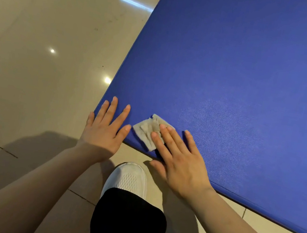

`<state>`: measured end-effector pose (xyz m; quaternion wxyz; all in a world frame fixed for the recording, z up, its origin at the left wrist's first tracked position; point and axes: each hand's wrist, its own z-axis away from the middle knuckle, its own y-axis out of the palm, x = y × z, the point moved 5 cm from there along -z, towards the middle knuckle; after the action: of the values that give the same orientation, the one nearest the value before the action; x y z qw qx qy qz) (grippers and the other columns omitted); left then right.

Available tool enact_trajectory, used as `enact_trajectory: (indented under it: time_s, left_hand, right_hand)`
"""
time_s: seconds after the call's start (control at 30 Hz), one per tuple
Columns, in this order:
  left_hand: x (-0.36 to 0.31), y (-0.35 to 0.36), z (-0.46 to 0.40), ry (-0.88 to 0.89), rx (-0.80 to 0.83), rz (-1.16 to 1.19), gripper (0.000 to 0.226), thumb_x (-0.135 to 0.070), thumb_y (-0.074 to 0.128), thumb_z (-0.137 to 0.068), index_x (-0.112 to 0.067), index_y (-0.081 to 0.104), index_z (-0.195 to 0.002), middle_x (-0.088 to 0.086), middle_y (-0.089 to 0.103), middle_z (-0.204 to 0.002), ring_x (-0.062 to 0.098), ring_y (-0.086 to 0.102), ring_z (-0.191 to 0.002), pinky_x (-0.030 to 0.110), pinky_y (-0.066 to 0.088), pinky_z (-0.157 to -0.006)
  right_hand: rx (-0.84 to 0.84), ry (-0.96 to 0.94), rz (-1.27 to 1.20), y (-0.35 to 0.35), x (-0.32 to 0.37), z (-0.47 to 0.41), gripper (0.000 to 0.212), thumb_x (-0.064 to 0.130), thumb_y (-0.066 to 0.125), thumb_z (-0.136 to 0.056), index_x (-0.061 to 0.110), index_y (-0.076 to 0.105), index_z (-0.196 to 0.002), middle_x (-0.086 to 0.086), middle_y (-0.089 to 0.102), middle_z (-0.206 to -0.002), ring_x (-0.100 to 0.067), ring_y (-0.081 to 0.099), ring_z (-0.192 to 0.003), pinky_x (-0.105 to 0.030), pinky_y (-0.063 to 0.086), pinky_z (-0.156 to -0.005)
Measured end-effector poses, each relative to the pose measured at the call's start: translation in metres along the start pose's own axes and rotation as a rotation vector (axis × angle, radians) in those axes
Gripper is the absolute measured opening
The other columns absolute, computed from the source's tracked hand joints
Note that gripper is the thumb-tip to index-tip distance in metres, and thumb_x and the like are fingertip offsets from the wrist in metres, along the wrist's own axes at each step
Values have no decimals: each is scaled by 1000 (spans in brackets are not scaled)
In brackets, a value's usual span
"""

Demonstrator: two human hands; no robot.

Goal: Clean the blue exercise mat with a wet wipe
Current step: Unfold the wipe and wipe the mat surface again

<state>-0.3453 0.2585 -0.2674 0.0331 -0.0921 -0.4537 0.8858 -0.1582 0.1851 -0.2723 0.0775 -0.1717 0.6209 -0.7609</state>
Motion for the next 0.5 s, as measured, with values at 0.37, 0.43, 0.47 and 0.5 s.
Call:
enact_trajectory:
  time_s: [0.37, 0.43, 0.47, 0.5]
  left_hand:
    - [-22, -18, 22, 215, -335, 245, 54, -24, 66, -83, -13, 52, -134, 12, 54, -130, 31, 55, -113, 50, 51, -89]
    - [-35, -19, 19, 224, -278, 288, 58, -16, 72, -83, -15, 50, -136, 9, 49, -134, 27, 51, -117, 46, 47, -96]
    - [-42, -19, 17, 233, -256, 275, 58, -14, 73, -83, -17, 50, -136, 8, 46, -137, 26, 49, -120, 45, 45, -100]
    - [-48, -20, 15, 247, -259, 244, 54, -15, 72, -84, -19, 51, -134, 6, 44, -140, 25, 46, -123, 43, 43, -102]
  right_hand:
    - [-145, 89, -131, -14, 6, -6, 53, 39, 37, -92, 17, 57, -136, -7, 54, -142, -24, 48, -133, -59, 37, -105]
    - [-161, 84, -202, -13, 5, -4, 52, 37, 38, -92, 18, 55, -137, -5, 52, -144, -21, 39, -136, -57, 31, -108]
    - [-177, 83, -256, -15, 5, -3, 50, 35, 40, -92, 19, 53, -138, -4, 52, -144, -19, 36, -136, -55, 28, -109]
    - [-205, 102, -335, -18, 3, -4, 49, 30, 44, -91, 20, 51, -139, -3, 52, -144, -18, 36, -136, -52, 28, -110]
